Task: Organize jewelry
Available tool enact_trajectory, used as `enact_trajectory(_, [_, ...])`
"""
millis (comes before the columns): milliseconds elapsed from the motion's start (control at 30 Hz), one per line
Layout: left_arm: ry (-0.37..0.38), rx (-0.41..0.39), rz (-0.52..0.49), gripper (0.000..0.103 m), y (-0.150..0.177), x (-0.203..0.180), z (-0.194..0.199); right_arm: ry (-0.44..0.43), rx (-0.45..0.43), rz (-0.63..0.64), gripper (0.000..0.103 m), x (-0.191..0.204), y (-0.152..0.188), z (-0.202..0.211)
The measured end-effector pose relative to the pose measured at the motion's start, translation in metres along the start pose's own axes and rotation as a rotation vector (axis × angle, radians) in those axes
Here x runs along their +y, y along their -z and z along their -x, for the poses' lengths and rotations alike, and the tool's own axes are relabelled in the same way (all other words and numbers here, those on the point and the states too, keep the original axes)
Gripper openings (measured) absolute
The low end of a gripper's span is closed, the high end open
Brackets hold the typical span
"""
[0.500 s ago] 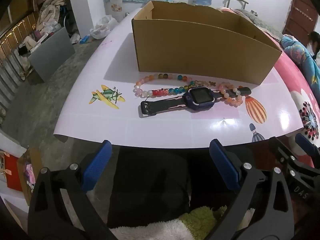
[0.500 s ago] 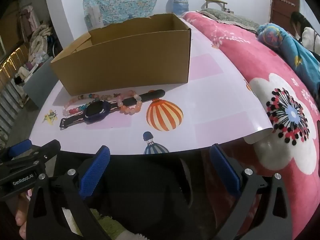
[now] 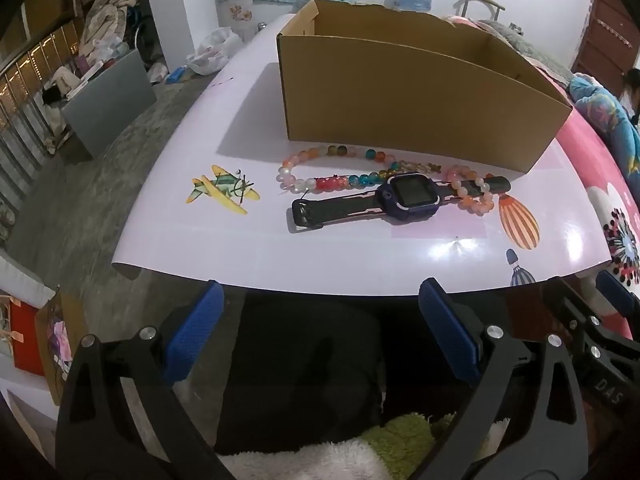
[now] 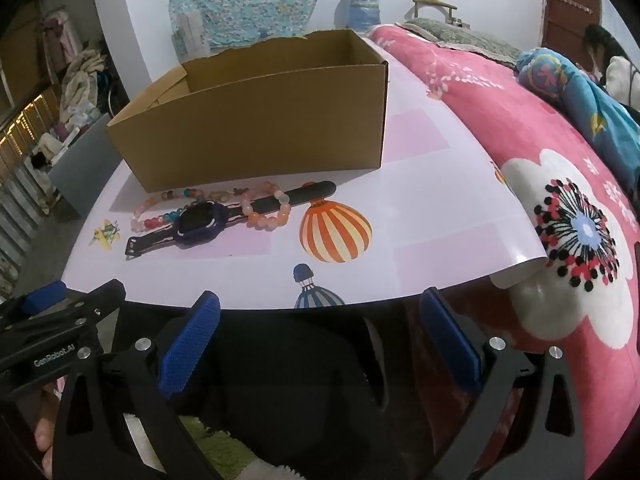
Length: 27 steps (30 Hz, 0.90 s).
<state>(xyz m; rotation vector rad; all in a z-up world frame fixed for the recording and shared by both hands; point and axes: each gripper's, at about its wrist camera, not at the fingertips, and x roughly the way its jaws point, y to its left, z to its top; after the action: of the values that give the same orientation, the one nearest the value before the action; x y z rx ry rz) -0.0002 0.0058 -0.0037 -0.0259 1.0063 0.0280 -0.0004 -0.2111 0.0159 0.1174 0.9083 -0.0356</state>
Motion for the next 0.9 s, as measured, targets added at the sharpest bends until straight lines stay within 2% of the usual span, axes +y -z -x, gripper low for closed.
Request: enact_trajectory(900, [-0.009, 0.001, 0.007, 0.095, 0.0012, 0.004, -0.0005, -0.015, 0.014, -0.003, 0.098, -0.0022, 0.0017, -0.0032])
